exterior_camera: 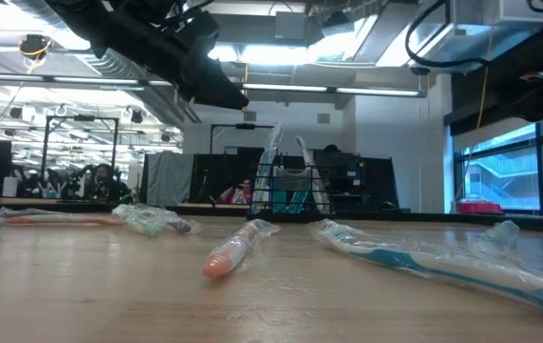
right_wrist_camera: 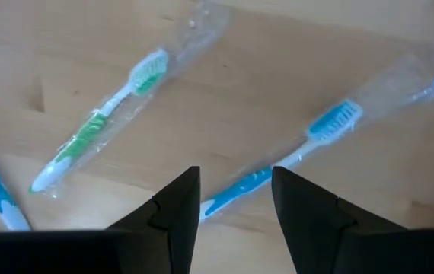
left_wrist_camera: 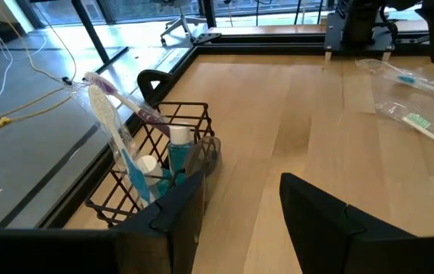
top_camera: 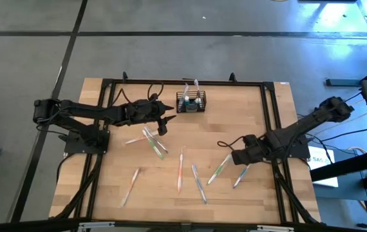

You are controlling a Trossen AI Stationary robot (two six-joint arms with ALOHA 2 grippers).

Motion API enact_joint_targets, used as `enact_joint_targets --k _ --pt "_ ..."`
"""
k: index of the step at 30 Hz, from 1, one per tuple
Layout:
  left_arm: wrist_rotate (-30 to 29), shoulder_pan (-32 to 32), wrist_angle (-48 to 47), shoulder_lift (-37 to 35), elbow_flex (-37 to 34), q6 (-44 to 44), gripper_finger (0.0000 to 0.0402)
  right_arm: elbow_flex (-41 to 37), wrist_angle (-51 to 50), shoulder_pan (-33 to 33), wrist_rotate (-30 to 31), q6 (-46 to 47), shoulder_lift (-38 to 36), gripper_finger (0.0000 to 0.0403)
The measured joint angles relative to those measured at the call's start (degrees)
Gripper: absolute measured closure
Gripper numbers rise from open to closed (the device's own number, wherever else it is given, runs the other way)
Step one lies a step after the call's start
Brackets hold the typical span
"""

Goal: Pick & Place toothbrushing station
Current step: Put the right blue toothbrush in the right section of the wire organizer

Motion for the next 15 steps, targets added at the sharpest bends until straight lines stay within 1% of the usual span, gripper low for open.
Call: enact_joint_targets --k 6,15 --pt "0.0 0.0 0.0 0.0 0.0 0.0 0.0233 0.0 -1.3 3.9 1.0 5.3 2.3 0.0236" --pt "0.0 0.0 0.0 0.0 0.0 0.0 0.0233 0.0 -1.3 8.4 1.0 12.2 8.3 0.0236"
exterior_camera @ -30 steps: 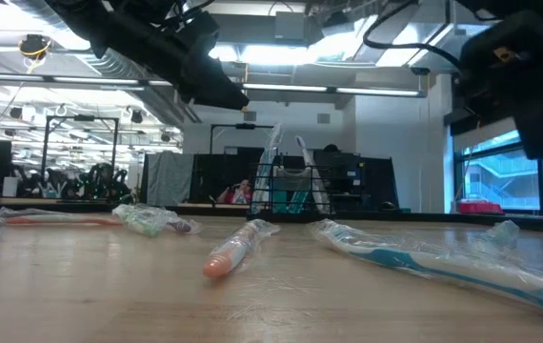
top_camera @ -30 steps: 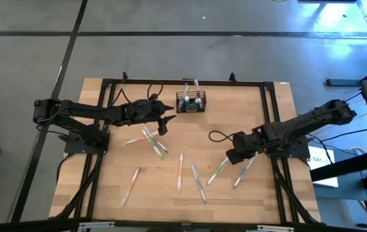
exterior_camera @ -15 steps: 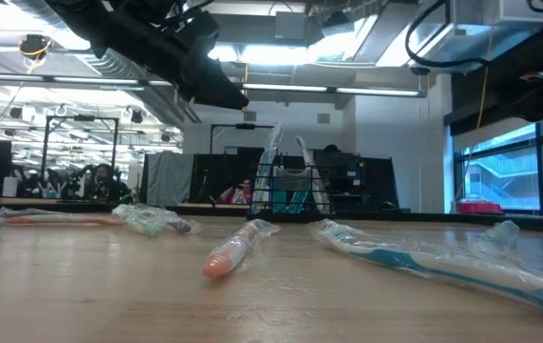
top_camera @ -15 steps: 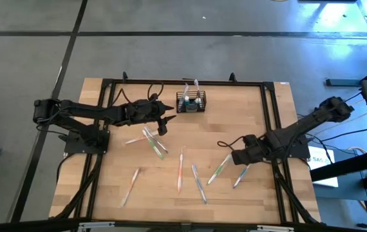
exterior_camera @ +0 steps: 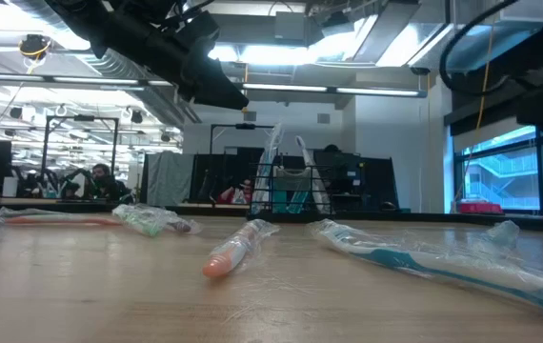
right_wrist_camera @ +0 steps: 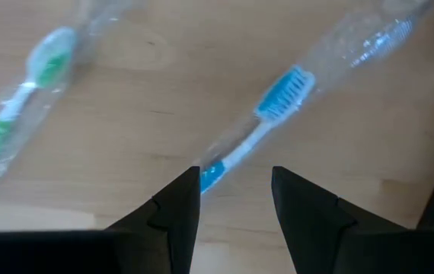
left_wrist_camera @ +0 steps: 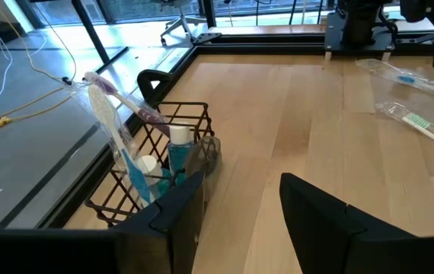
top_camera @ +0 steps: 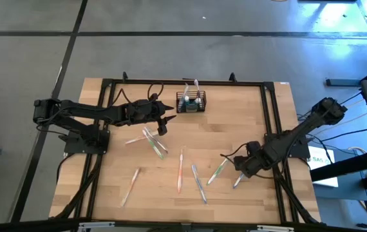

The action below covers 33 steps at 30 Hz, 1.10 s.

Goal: Pick & Place toothbrushing station
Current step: Put the right blue toothbrush in the right section of the wire organizer

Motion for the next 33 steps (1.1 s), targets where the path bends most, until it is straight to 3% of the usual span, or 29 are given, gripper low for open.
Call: enact_joint_targets --k 12,33 --pt "0.0 0.0 0.0 0.0 0.0 0.0 0.0233 0.0 0.0 2.4 0.0 9.0 6.3 0.0236" --pt "0.1 0.0 0.0 0.0 0.0 0.0 0.0233 0.0 0.2 1.3 6.4 11.9 11.9 0.0236"
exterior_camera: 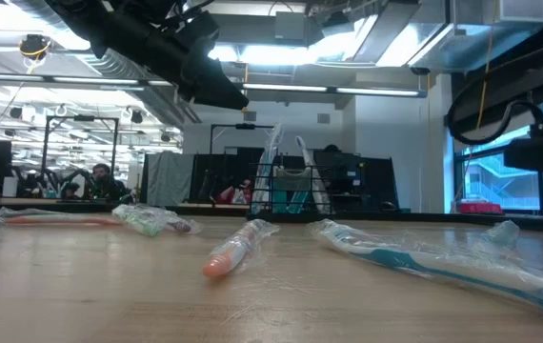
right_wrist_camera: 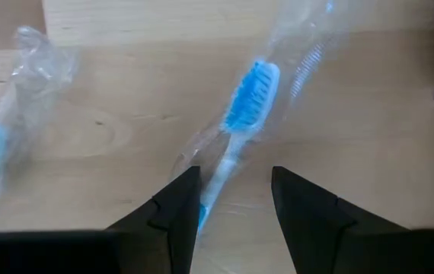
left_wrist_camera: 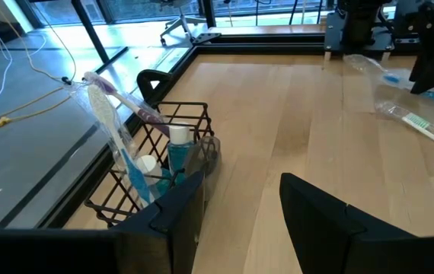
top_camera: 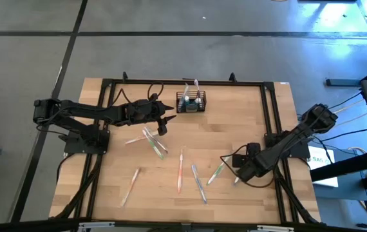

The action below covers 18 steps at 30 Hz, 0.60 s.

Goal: Pick & Place toothbrushing station
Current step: Put the right blue toothbrush in the right section of the wire organizer

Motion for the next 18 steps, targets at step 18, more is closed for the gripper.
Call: enact_joint_targets --k 18 --pt "0.2 0.0 0.0 0.0 0.0 0.0 0.0233 0.2 0.4 -0.3 -0.2 2.6 2.6 0.0347"
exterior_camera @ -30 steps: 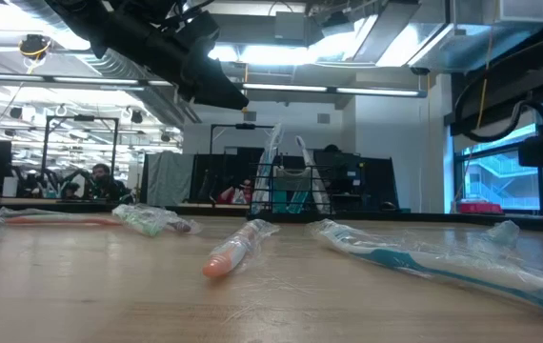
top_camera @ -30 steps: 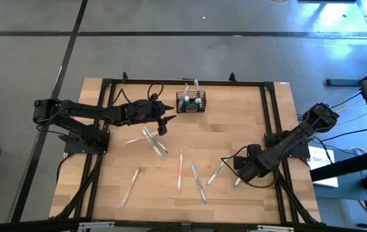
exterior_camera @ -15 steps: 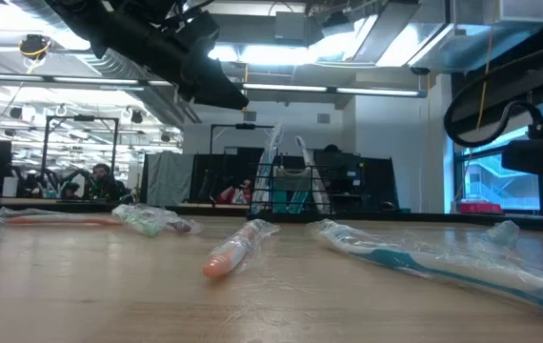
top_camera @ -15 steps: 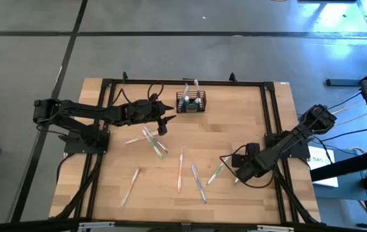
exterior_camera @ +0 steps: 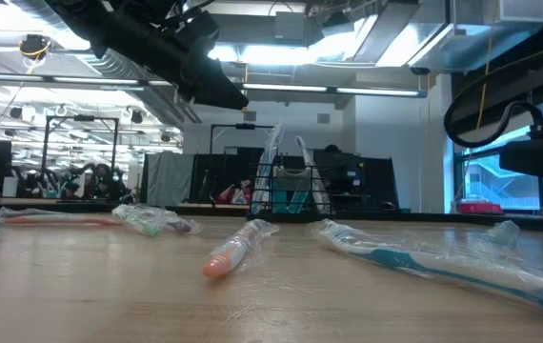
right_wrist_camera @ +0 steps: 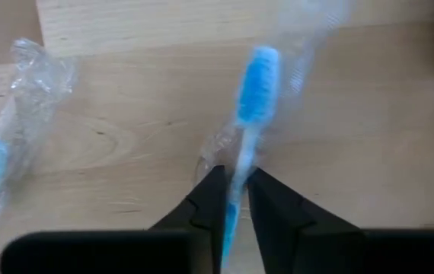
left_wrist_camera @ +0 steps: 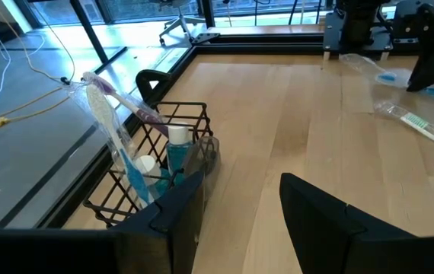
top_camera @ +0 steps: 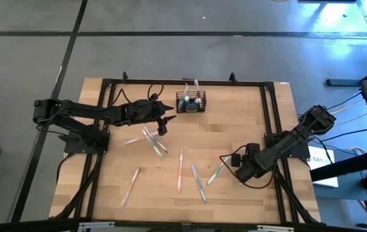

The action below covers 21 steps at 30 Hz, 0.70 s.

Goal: Pick & Place toothbrushing station
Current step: Put the right blue toothbrush in the right section of the wire organizer

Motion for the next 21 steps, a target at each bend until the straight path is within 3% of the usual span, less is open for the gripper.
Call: enact_joint_targets --k 8,21 --pt "0.0 0.0 0.0 0.0 0.0 0.0 0.0233 -0.1 -1.2 -0.3 1.9 -5.7 0.1 0.0385" --pt "0.0 0.0 0.0 0.0 0.0 0.0 0.0233 -0.4 -1.8 -0.4 4.3 -10.6 -0.6 0.0388"
